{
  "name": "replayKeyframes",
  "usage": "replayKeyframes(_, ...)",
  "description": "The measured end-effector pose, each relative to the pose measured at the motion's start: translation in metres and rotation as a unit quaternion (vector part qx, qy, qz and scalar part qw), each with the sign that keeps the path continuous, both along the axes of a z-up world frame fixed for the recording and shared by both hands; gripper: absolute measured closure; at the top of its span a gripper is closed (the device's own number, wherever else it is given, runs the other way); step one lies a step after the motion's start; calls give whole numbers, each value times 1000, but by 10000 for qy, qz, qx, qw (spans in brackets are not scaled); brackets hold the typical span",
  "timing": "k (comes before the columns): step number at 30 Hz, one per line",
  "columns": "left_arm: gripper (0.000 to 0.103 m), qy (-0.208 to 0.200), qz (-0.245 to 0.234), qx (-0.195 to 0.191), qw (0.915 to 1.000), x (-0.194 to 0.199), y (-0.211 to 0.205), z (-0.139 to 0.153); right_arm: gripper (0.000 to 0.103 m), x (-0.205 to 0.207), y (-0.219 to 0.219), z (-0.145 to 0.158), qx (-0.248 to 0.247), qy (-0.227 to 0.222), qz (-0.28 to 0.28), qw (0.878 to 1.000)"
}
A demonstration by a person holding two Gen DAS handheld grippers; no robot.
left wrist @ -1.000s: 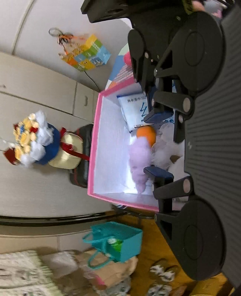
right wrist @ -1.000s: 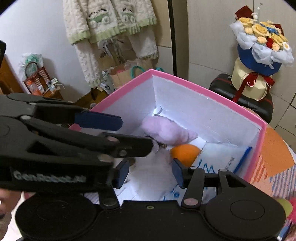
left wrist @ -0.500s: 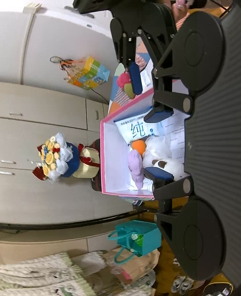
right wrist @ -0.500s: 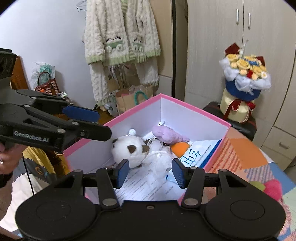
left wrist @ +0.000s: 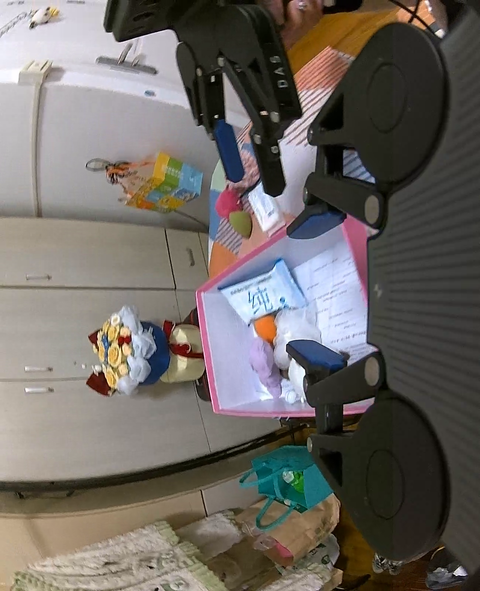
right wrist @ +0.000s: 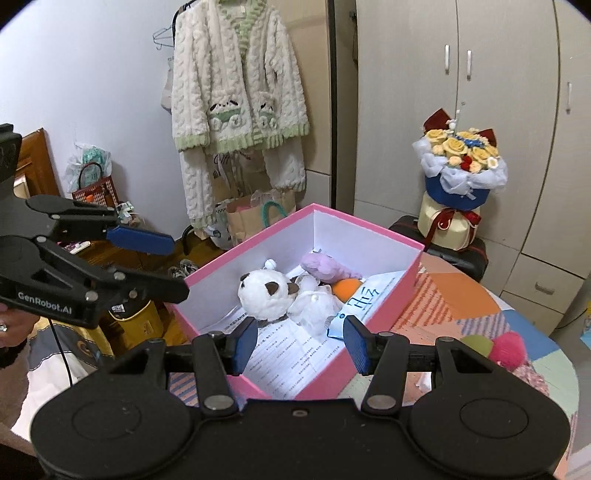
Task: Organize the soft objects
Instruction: 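Move both grippers back from the box toward the remaining items, then grasp the pink floral scrunchie with the right gripper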
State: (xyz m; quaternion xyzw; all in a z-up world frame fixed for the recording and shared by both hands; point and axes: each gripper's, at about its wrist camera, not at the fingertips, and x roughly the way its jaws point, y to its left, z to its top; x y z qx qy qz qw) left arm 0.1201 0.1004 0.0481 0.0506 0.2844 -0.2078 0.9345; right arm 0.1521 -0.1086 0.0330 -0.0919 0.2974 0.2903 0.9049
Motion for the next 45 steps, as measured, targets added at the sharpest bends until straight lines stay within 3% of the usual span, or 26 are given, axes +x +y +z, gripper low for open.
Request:
replayKeyframes(13,35,70,-505,-3,9987,-22,-42,-5,40,-37,-52,2,88,-275,-239,9993)
replayKeyframes(18,35,107,-741,-191,9970,-16,-67,-11,40,-40,-87,-4,164,-266,-435,9986)
replayKeyframes(25,35,97,-706,-437,9965,8,-110,-25,37,-31,-139,-21,281,-167,-775,9965)
replayKeyframes(30,35,288,-607,-500,9965,29,-145,-41,35,-17,-170,-36,256,-205,-1144,9929)
replayKeyframes(37,30,152,-252,-275,9992,47,-191,-64,34,17,-205,-58,545,-92,-1333,9895)
replayKeyframes(45,20,168,507,-337,9980,88,-228,-104,30,74,-222,-96,787,-175,-1445,9862)
